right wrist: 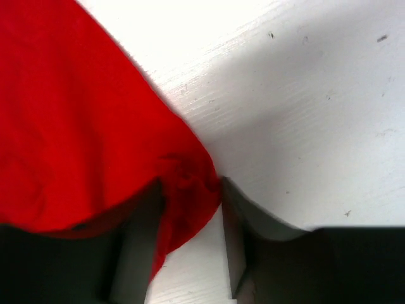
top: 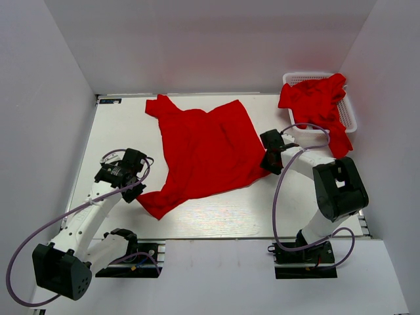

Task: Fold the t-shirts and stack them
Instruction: Flatten out the tshirt

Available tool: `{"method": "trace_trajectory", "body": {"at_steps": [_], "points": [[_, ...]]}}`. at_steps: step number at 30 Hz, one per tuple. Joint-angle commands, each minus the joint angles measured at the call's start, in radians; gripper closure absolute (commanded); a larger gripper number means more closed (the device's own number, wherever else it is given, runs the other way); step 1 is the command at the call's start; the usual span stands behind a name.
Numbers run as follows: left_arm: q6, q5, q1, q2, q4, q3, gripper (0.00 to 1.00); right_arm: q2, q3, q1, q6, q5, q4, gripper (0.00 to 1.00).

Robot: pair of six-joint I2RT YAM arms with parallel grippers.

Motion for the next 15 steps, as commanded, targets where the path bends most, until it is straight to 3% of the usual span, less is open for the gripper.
{"method": "trace_trajectory", "body": {"at_steps": [1,3,4,10,15], "points": [[0.004,-0.007,0.003,-0.022,0.009,-0.004,1.00,0.015,-0.026,-0.002,0.028,-0.017,0.007,0.63],[0.004,-0.007,0.003,-0.031,0.009,-0.004,1.00,0.000,-0.026,-0.002,0.018,-0.022,0.013,0.83],[0.004,-0.007,0.003,-0.031,0.009,0.005,1.00,-0.005,-0.029,-0.002,0.012,-0.028,0.015,1.00],[0.024,-0.029,0.003,-0.031,-0.019,0.094,1.00,-0.101,-0.003,0.001,-0.073,-0.040,0.022,1.00],[0.090,-0.104,0.003,-0.044,-0.019,0.255,1.00,-0.302,0.066,-0.001,-0.204,-0.034,0.046,1.00]]}}
